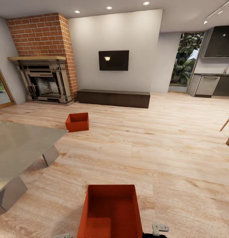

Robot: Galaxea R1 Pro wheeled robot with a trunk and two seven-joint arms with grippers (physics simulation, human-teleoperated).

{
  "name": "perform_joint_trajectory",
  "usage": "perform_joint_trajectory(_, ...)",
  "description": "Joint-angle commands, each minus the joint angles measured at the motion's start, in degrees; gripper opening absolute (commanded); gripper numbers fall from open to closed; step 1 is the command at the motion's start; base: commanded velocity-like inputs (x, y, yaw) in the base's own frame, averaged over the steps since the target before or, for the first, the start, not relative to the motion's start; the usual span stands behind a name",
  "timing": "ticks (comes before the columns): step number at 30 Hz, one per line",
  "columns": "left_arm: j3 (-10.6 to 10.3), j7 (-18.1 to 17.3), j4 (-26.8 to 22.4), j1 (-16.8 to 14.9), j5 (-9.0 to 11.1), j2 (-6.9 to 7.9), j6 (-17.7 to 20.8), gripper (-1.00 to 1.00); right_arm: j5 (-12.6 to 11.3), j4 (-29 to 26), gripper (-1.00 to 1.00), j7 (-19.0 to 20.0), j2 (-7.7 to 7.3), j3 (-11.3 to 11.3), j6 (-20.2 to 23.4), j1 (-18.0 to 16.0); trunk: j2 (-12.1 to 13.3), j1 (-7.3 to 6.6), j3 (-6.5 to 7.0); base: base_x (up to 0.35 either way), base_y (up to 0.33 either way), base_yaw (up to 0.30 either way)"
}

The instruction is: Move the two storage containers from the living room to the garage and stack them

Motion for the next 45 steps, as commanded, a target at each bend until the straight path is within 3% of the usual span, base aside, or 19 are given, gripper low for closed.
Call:
perform_joint_trajectory(1,0.5,-0.5,0.0,0.0,-0.3,-0.03,-0.2,1.0,0.0,0.1,1.0,-0.1,0.03,-0.2,-0.2,0.0,-0.4,0.21,-0.23,0.0,0.0,0.0)
perform_joint_trajectory(3,0.5,-0.5,0.0,0.0,-0.3,-0.03,-0.2,1.0,0.0,0.1,1.0,-0.1,0.03,-0.2,-0.2,0.0,-1.2,0.65,-0.59,0.0,0.0,0.0)
perform_joint_trajectory(45,0.5,-0.5,0.0,0.0,-0.4,-0.03,-0.2,1.0,0.0,0.1,1.0,-0.1,0.03,-0.2,-0.2,0.0,-1.2,0.65,-0.59,0.0,-0.014,0.0)
